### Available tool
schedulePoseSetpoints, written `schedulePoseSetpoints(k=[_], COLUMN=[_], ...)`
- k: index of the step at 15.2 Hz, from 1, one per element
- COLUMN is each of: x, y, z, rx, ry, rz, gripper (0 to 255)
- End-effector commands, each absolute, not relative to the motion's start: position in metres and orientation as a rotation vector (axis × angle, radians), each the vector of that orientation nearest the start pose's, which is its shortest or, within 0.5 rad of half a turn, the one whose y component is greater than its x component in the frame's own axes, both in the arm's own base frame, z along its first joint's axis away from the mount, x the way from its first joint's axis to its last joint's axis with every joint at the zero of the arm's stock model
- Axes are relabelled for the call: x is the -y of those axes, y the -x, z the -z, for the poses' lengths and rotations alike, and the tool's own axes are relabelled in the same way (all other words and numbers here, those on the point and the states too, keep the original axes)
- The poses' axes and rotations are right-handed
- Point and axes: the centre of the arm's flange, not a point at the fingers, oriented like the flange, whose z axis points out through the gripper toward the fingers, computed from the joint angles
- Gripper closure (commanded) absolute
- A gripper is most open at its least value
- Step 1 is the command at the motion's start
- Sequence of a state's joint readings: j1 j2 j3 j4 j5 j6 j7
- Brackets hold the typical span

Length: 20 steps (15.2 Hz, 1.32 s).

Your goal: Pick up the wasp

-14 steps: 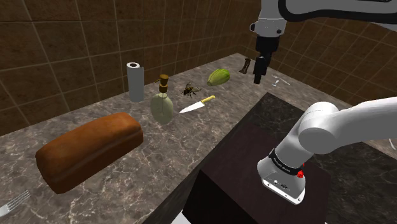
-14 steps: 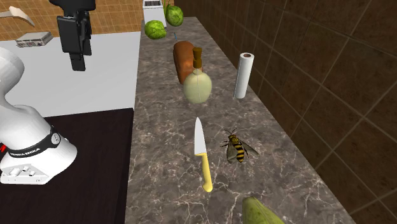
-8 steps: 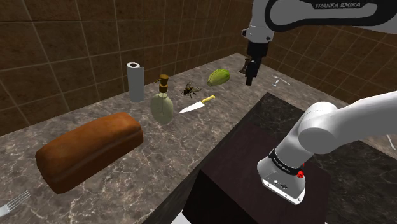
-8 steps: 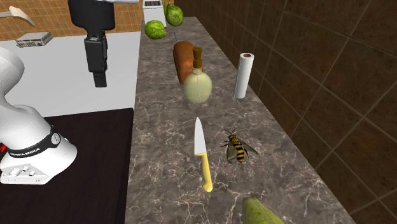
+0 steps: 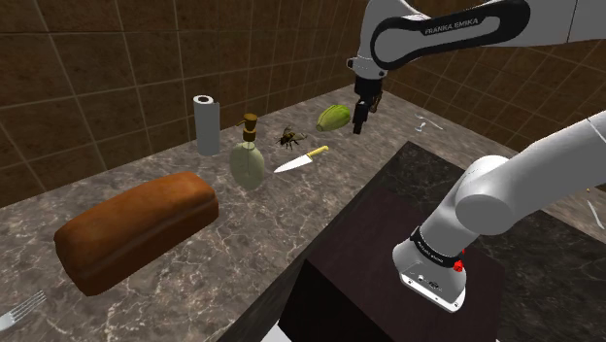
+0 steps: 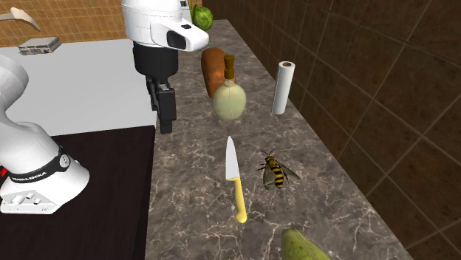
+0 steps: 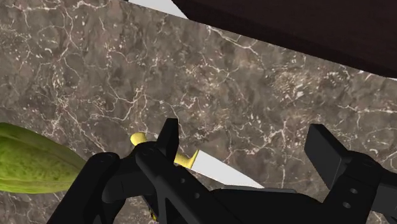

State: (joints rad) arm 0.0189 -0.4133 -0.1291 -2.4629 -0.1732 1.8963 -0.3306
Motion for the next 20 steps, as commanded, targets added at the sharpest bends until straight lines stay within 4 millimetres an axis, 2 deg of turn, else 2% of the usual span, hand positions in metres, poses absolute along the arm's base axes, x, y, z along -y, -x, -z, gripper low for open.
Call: schedulePoseSetpoints(k=[1, 11, 20], x=[0.067, 0.098, 0.113], y=[-0.413, -0.506, -0.596], z=[-0.413, -0.337, -0.272], rx=[0.528, 0.731, 0.911], ry=[3.160, 3.118, 3.066], rz=[-0.256, -0.155, -0.064], gripper=[0, 0, 0])
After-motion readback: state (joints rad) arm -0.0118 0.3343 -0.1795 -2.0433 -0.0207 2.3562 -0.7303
